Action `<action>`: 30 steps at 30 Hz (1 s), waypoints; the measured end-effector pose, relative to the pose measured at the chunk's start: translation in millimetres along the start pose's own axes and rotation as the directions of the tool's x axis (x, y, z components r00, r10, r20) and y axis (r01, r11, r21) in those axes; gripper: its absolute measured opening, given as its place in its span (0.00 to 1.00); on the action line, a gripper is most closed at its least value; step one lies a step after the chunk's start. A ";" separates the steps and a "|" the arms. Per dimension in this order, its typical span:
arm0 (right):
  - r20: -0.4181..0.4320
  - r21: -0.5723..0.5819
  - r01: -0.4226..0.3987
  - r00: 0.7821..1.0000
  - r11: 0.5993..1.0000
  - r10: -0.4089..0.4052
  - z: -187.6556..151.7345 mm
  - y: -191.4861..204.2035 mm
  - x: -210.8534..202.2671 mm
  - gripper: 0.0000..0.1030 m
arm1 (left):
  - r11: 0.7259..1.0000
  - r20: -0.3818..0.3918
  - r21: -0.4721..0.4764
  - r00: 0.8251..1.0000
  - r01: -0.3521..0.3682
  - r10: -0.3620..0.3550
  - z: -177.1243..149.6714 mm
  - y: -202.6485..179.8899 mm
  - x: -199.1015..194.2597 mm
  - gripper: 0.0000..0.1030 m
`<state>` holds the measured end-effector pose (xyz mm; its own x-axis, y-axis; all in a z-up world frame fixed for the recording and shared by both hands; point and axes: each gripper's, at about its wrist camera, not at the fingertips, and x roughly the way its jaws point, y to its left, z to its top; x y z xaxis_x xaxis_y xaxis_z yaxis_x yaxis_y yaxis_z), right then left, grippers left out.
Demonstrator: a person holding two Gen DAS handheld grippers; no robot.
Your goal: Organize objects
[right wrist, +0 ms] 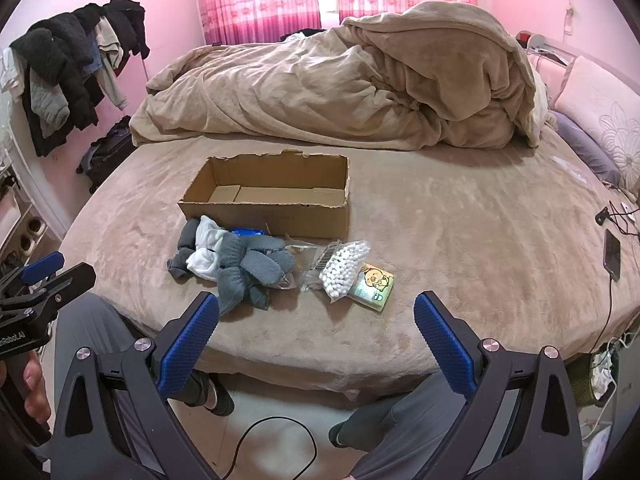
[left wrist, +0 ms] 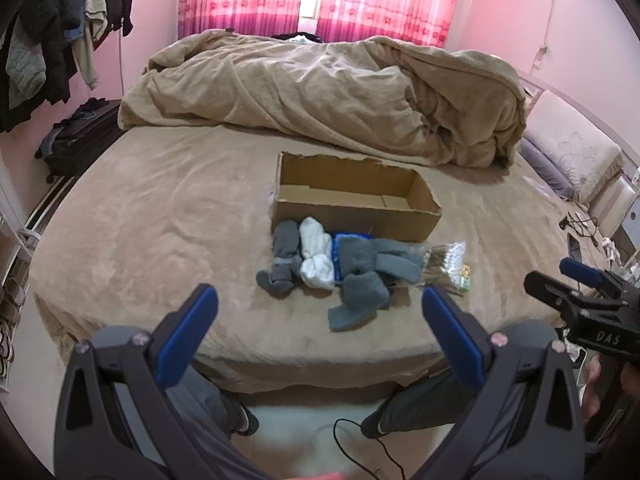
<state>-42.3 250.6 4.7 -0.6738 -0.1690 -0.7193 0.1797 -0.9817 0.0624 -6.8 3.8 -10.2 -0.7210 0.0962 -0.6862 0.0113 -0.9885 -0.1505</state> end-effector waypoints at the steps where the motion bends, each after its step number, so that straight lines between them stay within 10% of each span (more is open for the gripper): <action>1: -0.001 0.000 -0.001 1.000 1.000 0.001 -1.2 -1.9 0.9 0.97 | 1.000 0.000 0.003 1.000 -0.002 0.002 0.3 -0.6 0.0 0.99; 30: -0.005 0.006 -0.006 1.000 1.000 0.006 -2.4 -1.8 0.9 0.97 | 1.000 0.001 0.014 1.000 -0.017 0.017 0.9 -1.5 1.7 1.00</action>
<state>-41.5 252.4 2.2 -0.6690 -0.1747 -0.7224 0.1799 -0.9812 0.0706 -8.6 5.4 -10.5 -0.7212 0.0789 -0.6882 0.0142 -0.9916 -0.1285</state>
